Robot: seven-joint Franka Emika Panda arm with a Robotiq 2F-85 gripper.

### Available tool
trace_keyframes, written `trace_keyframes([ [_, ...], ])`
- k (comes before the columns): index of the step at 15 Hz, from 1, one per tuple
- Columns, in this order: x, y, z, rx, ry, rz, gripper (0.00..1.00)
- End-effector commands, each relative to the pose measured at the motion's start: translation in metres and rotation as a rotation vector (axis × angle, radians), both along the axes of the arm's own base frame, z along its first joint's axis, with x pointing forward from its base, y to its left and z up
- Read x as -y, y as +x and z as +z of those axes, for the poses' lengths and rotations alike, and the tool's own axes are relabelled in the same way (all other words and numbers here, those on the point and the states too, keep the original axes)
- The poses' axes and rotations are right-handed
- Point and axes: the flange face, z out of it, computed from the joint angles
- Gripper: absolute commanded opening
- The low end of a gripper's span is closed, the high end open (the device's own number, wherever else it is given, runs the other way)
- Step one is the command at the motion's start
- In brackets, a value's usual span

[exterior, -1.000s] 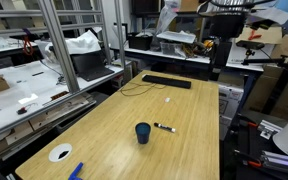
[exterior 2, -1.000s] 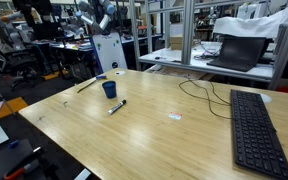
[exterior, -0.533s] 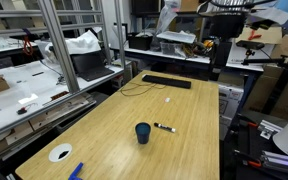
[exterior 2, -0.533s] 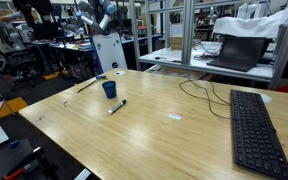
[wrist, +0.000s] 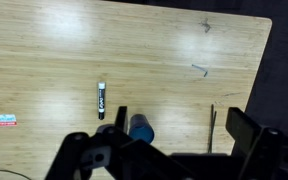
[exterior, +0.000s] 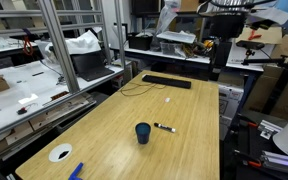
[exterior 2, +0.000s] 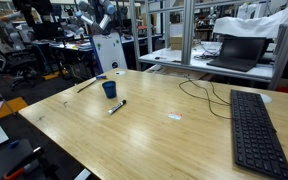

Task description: Put the marker in the cup

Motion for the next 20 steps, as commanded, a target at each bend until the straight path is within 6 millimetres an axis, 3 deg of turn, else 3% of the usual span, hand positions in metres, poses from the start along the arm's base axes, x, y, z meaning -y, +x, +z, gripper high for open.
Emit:
trace_keyframes([
  [1,0.000,0.000,0.001,-0.001,0.000,0.000,1.00],
  [5,-0.003,0.012,-0.018,-0.026,-0.017,-0.007,1.00],
  [12,0.007,0.059,-0.095,-0.044,-0.032,-0.050,1.00],
  [16,0.004,0.075,-0.137,-0.043,-0.030,-0.063,1.00],
  [20,0.004,0.092,-0.140,0.078,-0.071,-0.049,1.00],
])
